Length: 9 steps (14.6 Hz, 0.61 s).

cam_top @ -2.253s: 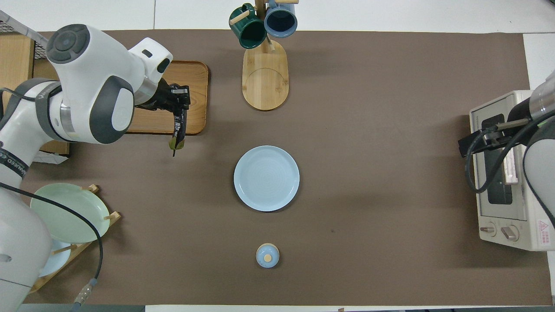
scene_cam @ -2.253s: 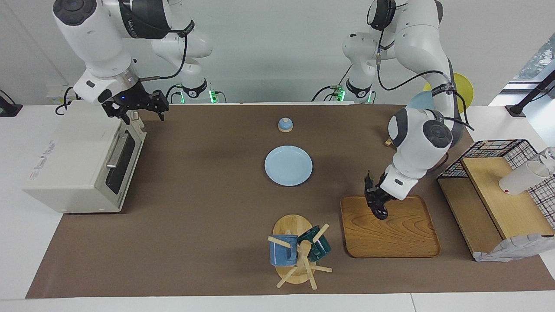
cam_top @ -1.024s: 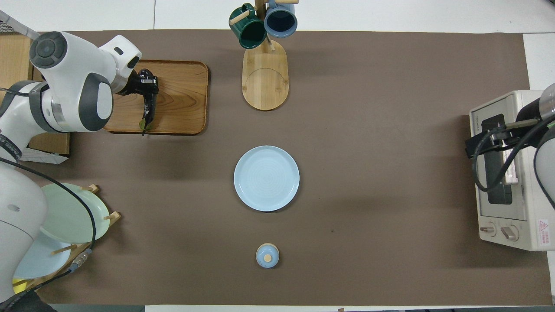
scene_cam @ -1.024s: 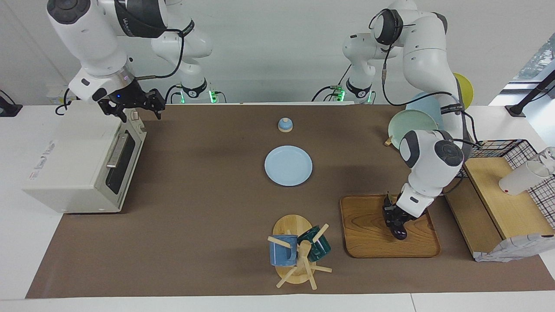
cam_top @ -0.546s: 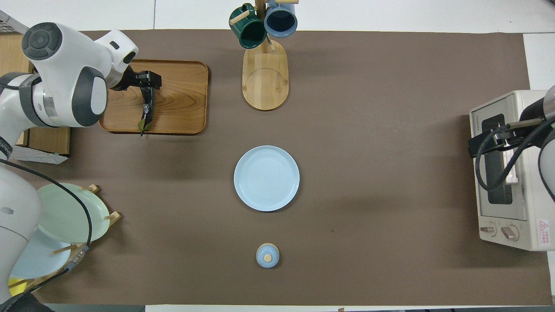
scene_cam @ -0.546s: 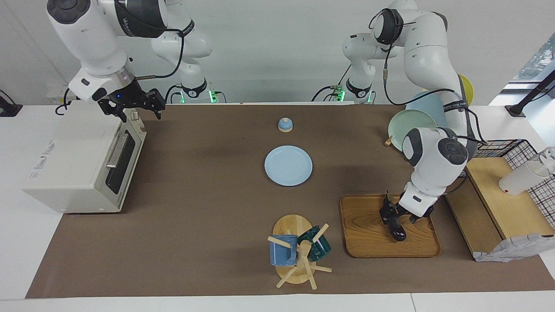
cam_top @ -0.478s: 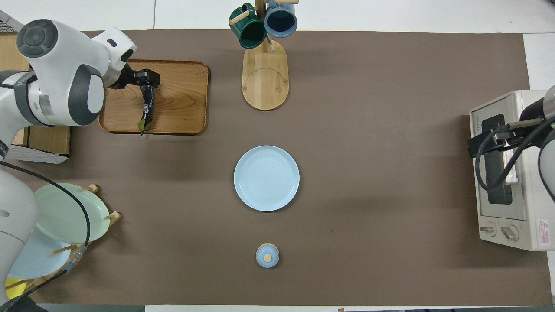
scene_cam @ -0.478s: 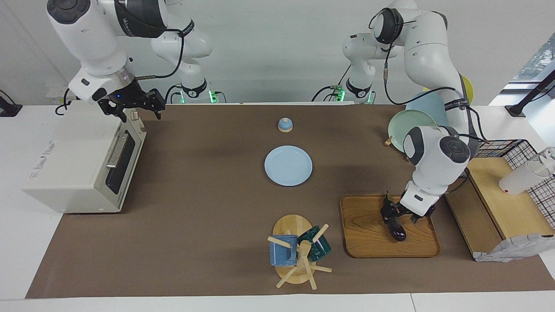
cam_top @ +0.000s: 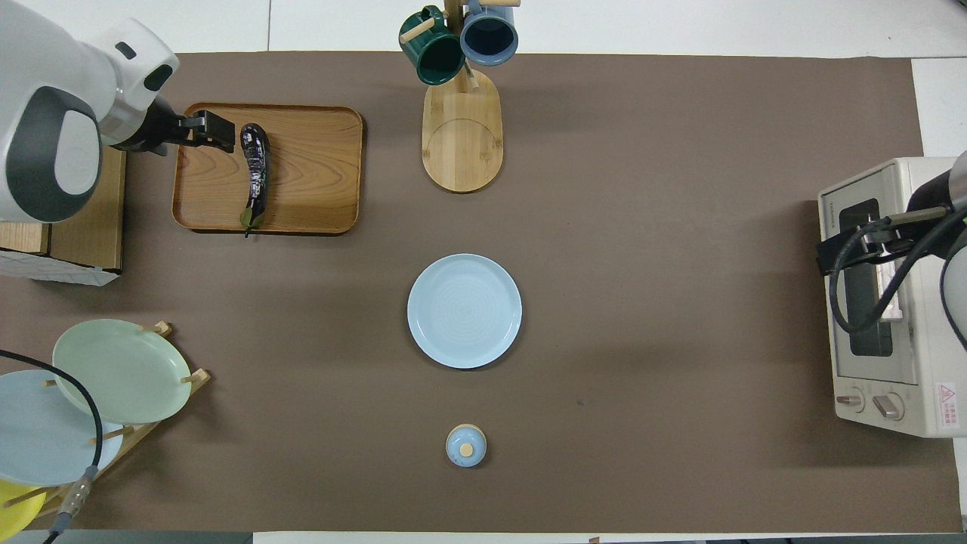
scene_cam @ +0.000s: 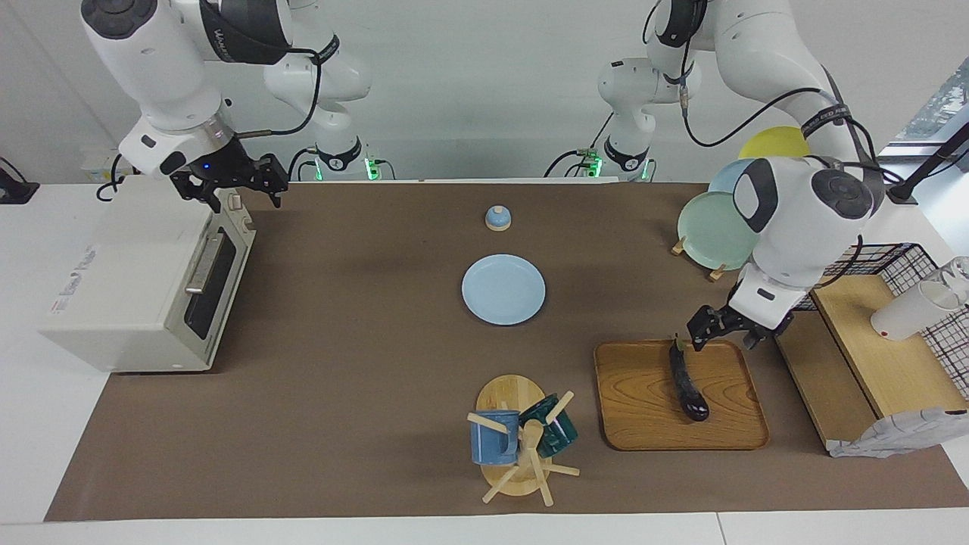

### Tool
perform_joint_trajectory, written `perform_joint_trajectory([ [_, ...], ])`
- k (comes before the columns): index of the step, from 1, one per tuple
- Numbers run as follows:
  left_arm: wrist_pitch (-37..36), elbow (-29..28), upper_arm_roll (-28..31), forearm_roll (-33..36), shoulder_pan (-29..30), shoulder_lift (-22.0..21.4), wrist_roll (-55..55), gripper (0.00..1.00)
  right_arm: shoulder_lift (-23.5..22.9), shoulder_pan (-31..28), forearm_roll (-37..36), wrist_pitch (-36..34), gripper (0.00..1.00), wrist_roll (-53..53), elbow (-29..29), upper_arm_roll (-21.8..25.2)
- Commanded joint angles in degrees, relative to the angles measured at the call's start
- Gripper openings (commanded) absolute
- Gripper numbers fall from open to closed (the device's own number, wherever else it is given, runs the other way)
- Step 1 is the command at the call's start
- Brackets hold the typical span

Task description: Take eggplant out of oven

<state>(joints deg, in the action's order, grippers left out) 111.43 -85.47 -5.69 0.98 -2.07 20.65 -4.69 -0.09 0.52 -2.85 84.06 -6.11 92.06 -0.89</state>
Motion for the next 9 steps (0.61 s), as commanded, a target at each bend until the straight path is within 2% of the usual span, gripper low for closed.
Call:
perform_joint_trajectory([
  [1,-6.8,-1.4,-0.1,0.5,0.3,-5.9,-0.5,1.00,0.8,-0.6,1.0,0.0,1.00,0.5,0.6,-0.3],
  [6,-17.7,-3.6,-0.2,0.6,-0.1,-15.2,-0.7,1.00,0.8,-0.6,1.0,0.0,1.00,0.5,0.6,-0.3],
  [9,-22.7,-4.3,-0.2,0.5,-0.1,-18.1,-0.7,1.00,0.8,-0.6,1.0,0.0,1.00,0.5,0.6,-0.3],
])
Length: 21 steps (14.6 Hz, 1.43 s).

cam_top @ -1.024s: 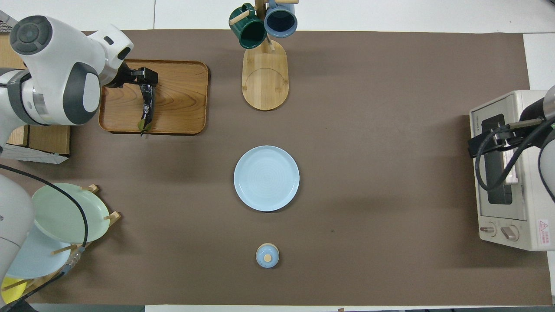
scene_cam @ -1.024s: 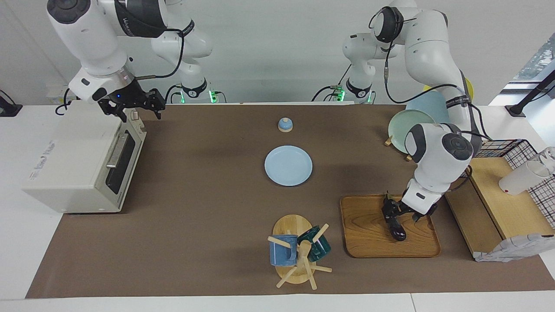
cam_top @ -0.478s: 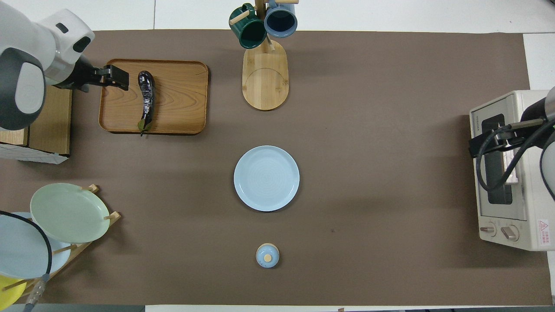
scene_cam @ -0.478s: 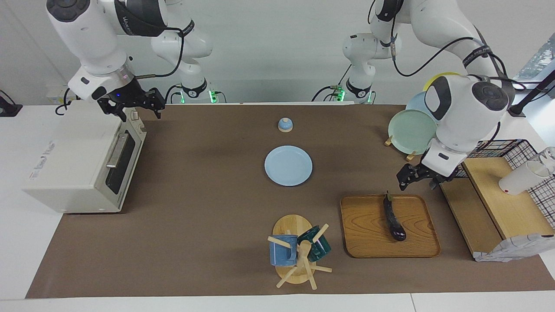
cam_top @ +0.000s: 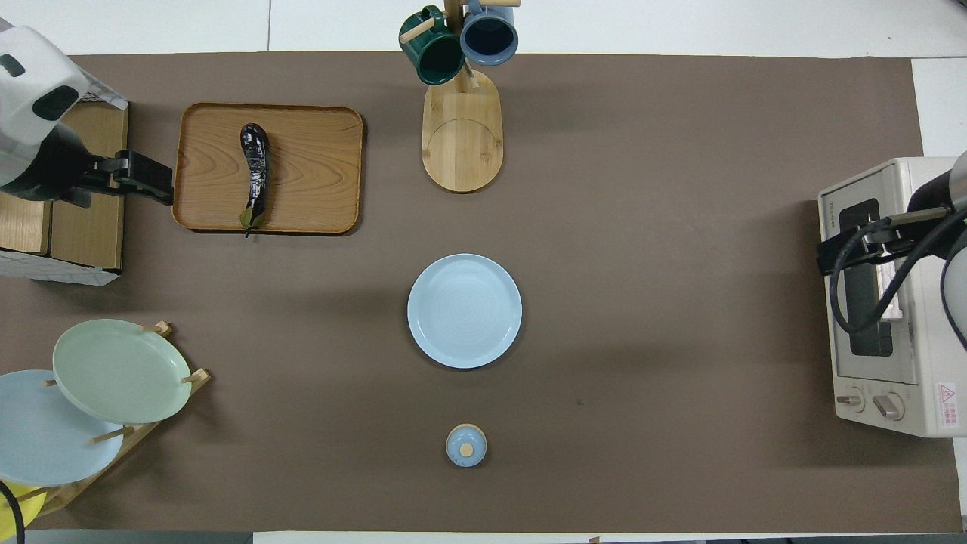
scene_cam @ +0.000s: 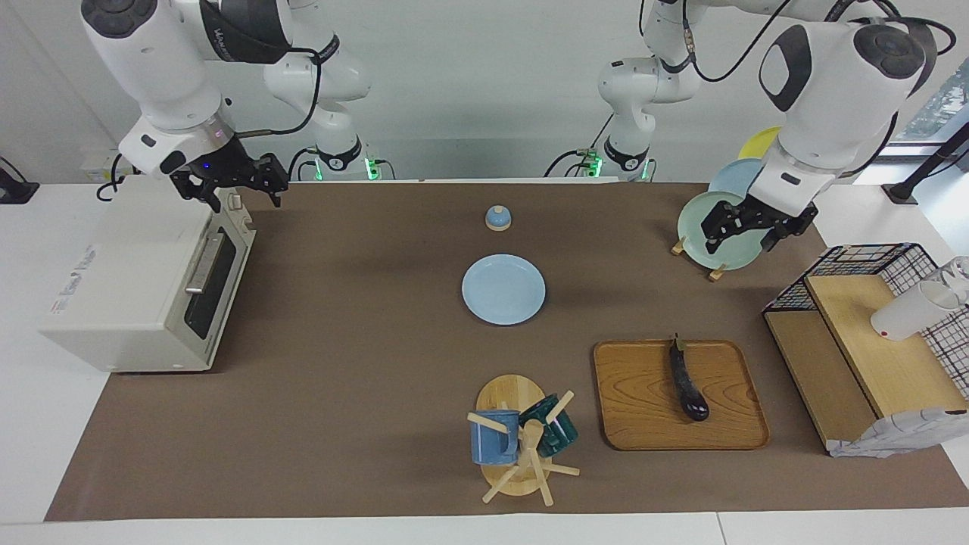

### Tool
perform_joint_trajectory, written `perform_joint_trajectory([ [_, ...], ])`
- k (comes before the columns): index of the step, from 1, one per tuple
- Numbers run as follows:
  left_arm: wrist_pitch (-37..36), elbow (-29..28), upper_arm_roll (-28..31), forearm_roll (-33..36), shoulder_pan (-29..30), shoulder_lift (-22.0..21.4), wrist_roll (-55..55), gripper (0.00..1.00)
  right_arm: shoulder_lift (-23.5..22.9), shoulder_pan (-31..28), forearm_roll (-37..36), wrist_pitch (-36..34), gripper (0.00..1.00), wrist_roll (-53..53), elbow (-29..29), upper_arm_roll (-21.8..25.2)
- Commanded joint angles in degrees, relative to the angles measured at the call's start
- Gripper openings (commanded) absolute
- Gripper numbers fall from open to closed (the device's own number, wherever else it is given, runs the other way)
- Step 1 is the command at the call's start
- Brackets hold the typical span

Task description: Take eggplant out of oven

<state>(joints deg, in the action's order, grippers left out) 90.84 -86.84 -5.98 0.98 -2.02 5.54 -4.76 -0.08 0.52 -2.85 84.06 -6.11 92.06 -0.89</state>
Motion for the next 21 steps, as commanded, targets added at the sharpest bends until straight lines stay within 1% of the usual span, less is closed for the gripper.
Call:
perform_joint_trajectory([
  [1,-3.4,-3.4,0.0,0.5,-0.3,-3.7,-0.7,1.00,0.8,-0.6,1.0,0.0,1.00,0.5,0.6,-0.3],
  [4,-3.6,-6.7,0.0,0.5,-0.6,-5.9,-2.6,1.00,0.8,-0.6,1.0,0.0,1.00,0.5,0.6,-0.3],
  [7,-2.9,-9.1,0.0,0.4,-0.9,-7.1,-2.7,1.00,0.8,-0.6,1.0,0.0,1.00,0.5,0.6,-0.3],
  [10,-2.9,-8.9,0.0,-0.4,-0.9,-7.3,-2.6,1.00,0.8,-0.6,1.0,-0.1,1.00,0.5,0.6,-0.3],
  [15,-3.7,-9.1,0.0,-0.5,-0.9,-9.1,-2.6,1.00,0.8,-0.6,1.0,-0.5,1.00,0.5,0.8,-0.3],
  [16,-3.6,-9.1,0.0,-1.1,-0.9,-9.1,-2.7,1.00,0.8,-0.5,1.0,-0.6,1.00,0.5,0.8,-0.4],
  [17,-3.7,-9.1,0.1,-3.5,-0.8,-9.1,-3.2,1.00,0.8,-0.6,1.0,-0.5,1.00,0.5,0.8,-0.3],
  [21,-7.9,-7.7,0.0,-4.1,-0.7,-8.8,-4.2,1.00,0.8,-1.0,1.0,-0.3,1.00,0.7,0.8,-0.3],
])
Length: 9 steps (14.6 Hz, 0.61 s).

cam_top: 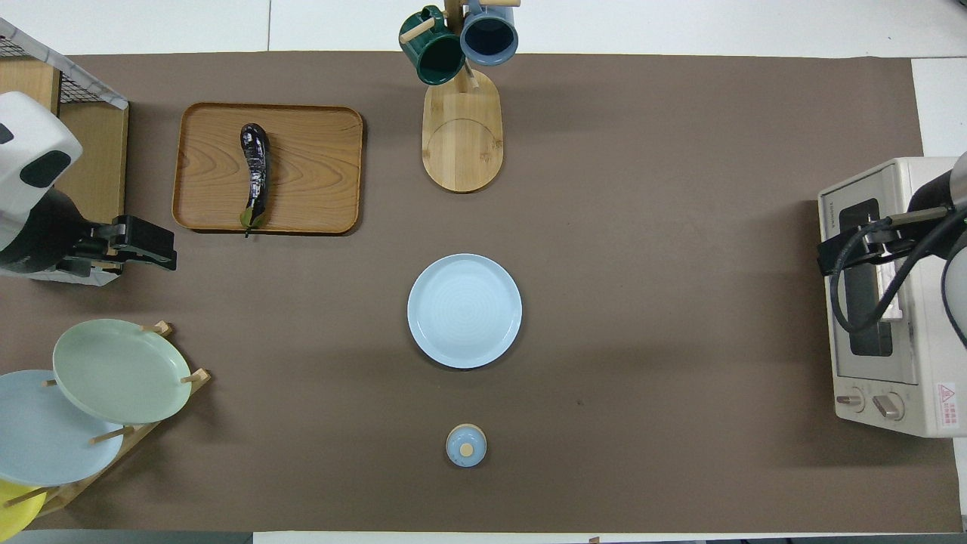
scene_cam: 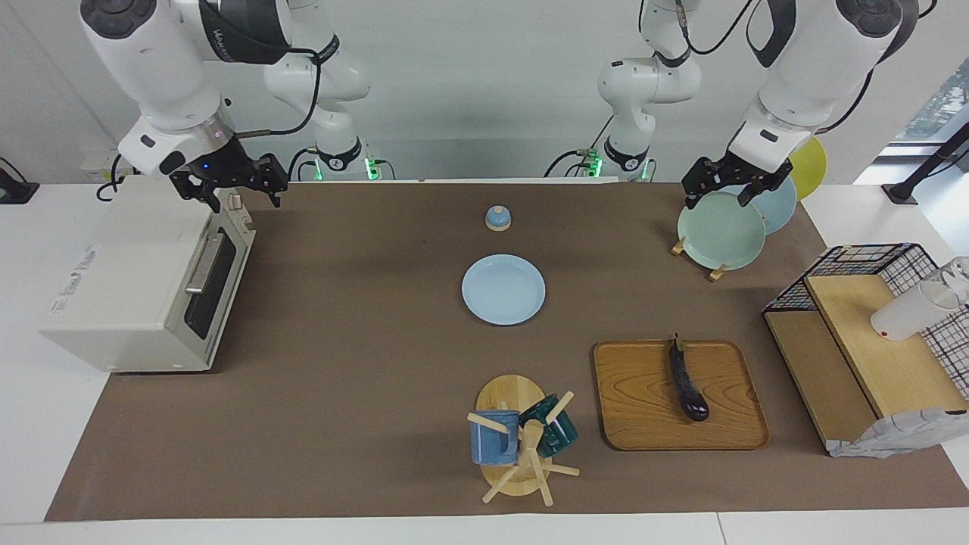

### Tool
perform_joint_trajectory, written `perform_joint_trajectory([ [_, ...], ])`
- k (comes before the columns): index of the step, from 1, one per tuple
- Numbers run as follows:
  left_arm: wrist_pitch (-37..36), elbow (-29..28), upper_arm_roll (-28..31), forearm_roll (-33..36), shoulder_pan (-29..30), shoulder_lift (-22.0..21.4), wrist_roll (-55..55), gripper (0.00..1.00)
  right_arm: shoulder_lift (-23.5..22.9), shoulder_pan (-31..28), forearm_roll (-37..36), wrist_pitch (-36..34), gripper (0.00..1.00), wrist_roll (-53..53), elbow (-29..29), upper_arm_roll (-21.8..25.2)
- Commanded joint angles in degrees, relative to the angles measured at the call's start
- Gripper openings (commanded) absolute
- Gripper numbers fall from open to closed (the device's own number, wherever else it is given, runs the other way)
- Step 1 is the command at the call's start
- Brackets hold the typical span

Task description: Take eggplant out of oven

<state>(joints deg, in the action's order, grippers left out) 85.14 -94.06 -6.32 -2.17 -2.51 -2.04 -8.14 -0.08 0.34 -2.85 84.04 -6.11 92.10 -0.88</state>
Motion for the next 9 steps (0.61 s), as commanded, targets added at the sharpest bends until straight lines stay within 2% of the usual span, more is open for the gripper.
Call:
perform_joint_trajectory([
  [1,-2.3,-0.4,0.3,-0.9,0.0,-1.3,-0.7,1.00,0.8,-0.9,1.0,-0.2,1.00,0.7,0.5,-0.3],
  [9,-3.3,-0.4,-0.2,-0.8,0.2,-1.3,-0.6,1.00,0.9,-0.9,3.6,0.1,1.00,0.8,0.5,-0.3],
])
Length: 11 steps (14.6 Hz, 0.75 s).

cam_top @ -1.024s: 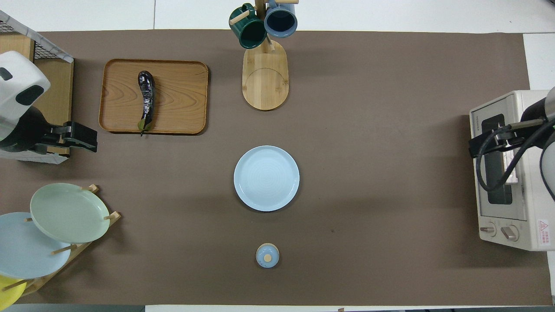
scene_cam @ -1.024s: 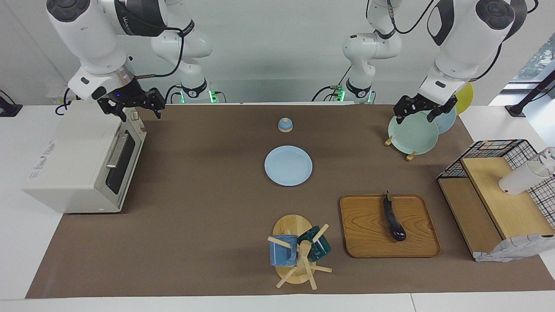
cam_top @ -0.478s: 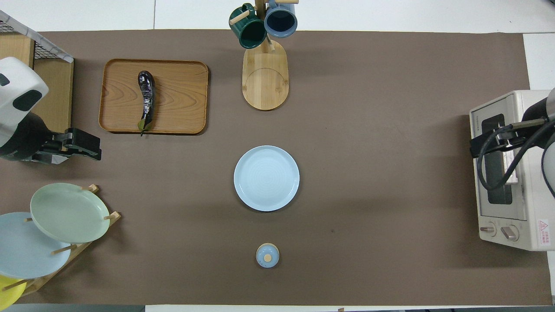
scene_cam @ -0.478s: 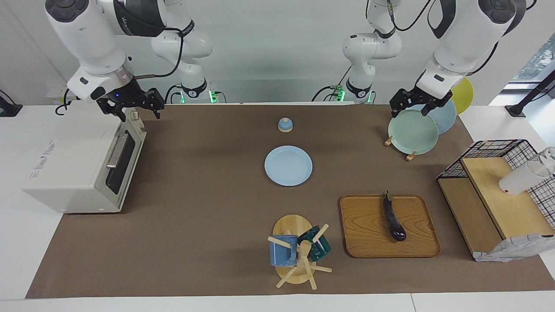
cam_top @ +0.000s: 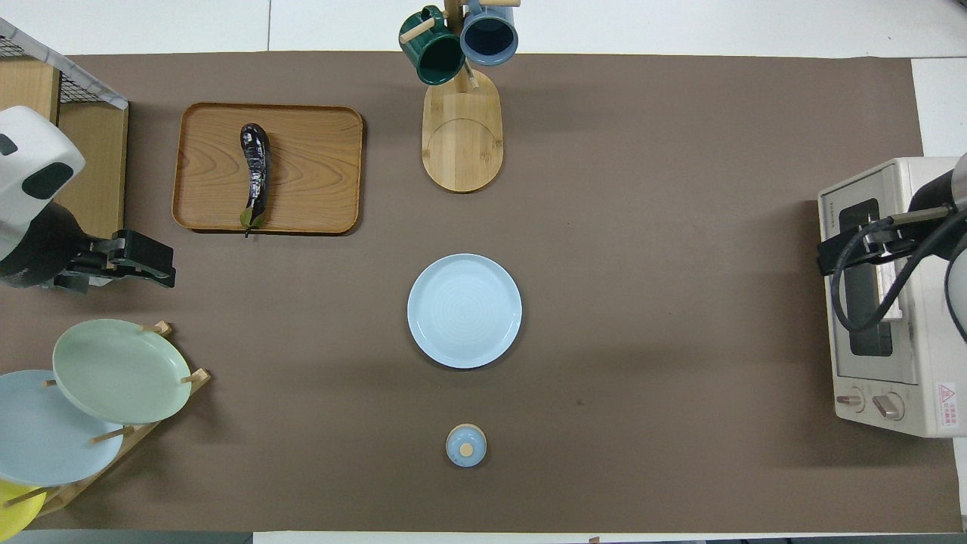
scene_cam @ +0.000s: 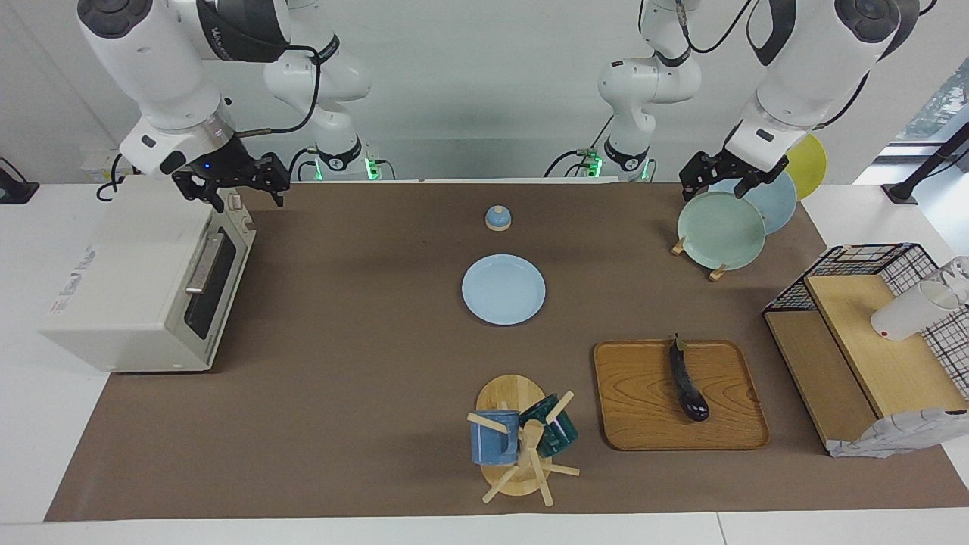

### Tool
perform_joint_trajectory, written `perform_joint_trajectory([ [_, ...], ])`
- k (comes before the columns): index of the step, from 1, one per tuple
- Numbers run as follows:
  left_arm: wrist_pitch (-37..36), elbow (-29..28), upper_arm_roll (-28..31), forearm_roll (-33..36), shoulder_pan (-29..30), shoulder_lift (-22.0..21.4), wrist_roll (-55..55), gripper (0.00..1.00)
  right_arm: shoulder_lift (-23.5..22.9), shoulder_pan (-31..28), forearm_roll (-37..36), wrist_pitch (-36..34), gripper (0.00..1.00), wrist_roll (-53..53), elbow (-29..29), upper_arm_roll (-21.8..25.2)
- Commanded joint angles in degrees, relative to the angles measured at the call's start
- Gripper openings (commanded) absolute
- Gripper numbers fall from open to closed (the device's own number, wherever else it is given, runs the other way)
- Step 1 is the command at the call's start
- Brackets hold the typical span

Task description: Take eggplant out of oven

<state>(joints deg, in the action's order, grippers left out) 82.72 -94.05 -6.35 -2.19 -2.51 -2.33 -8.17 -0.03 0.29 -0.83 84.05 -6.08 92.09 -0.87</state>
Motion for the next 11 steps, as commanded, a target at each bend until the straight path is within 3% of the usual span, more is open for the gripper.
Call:
perform_joint_trajectory([
  [1,-0.9,-0.4,-0.2,-0.8,0.3,-1.0,-0.5,1.00,0.8,-0.8,1.5,0.1,1.00,0.8,0.5,-0.3],
  [11,0.5,-0.6,-0.2,-1.3,0.6,-1.1,-0.1,1.00,1.2,-0.7,1.4,0.2,1.00,0.6,0.5,-0.4],
])
